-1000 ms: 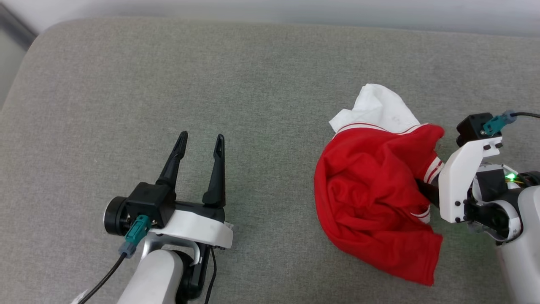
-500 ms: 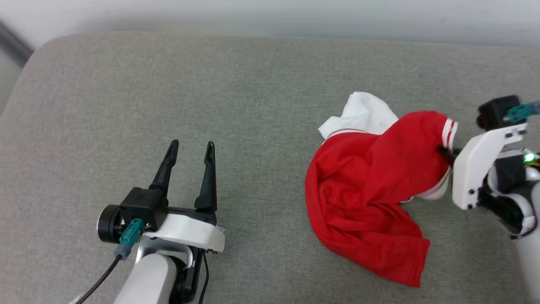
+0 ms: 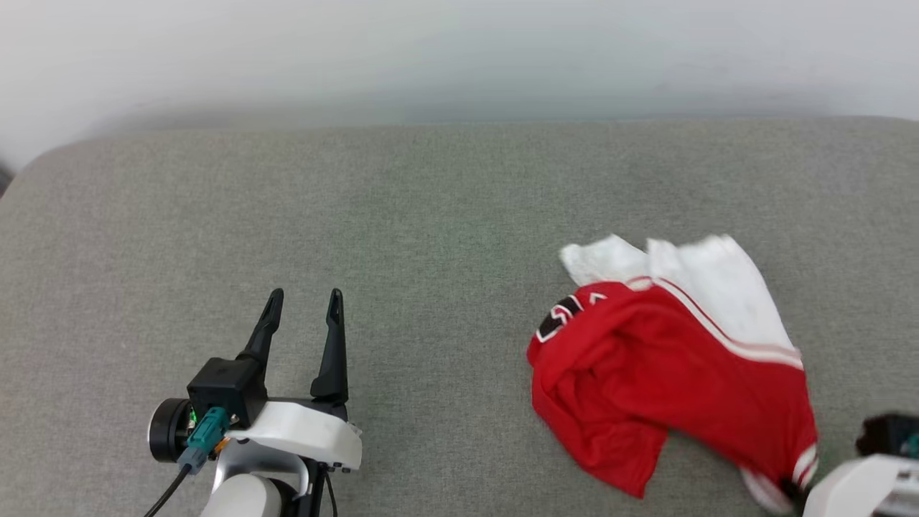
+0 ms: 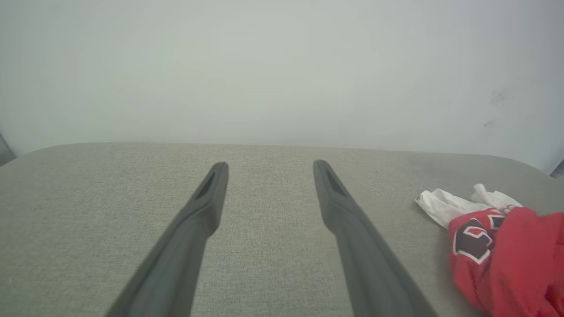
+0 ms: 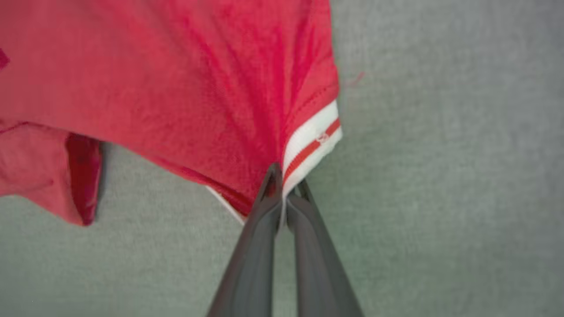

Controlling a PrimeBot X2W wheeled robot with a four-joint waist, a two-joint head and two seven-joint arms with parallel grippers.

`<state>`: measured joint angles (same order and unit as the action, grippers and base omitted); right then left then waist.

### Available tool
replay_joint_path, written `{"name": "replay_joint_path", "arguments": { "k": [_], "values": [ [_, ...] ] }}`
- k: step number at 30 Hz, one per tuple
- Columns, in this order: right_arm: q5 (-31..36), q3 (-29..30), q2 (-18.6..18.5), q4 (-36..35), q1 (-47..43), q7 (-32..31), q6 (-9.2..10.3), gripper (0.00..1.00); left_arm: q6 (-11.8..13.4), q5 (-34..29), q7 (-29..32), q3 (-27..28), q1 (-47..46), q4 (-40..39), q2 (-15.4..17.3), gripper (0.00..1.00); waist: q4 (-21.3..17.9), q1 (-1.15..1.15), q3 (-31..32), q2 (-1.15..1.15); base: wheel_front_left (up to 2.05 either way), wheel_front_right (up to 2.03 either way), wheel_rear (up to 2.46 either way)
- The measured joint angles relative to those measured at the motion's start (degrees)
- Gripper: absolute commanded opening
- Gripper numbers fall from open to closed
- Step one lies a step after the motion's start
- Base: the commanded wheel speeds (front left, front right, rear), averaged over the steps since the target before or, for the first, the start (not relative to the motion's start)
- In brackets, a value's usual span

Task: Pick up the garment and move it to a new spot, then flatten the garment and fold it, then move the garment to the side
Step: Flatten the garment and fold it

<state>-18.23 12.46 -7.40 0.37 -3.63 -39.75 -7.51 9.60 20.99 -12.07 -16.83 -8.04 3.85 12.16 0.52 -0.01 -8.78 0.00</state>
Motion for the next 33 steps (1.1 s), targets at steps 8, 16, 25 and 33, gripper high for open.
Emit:
{"name": "replay_joint_path", "arguments": {
  "k": [8,16,25,33],
  "values": [
    [-0.2,-0.7,3.2,2.5,-4.6,7.3,0.0,1.0,0.3,0.5,1.3,0.0,1.9,-0.1,0.9,1.0,-0.6,-0.01,2.4,0.0,0.0,0.0,0.0],
    [3.2,0.8,3.8,-1.5,-3.9,25.8,0.01,1.0,1.1,1.2,2.4,0.1,4.6,-0.2,1.8,1.0,-0.6,0.0,5.3,0.0,0.0,0.0,0.0],
    [4.2,0.6,4.2,-1.5,-2.7,30.4,0.0,1.0,1.5,2.0,3.1,0.2,6.2,-0.8,2.2,1.0,-0.6,0.0,7.1,0.0,0.0,0.0,0.0],
    [1.2,3.6,-1.0,8.7,7.4,17.8,0.01,1.0,1.5,1.5,2.6,-0.5,3.2,-2.3,1.9,1.0,0.2,0.0,3.2,0.0,0.0,0.0,0.0]
  ]
}}
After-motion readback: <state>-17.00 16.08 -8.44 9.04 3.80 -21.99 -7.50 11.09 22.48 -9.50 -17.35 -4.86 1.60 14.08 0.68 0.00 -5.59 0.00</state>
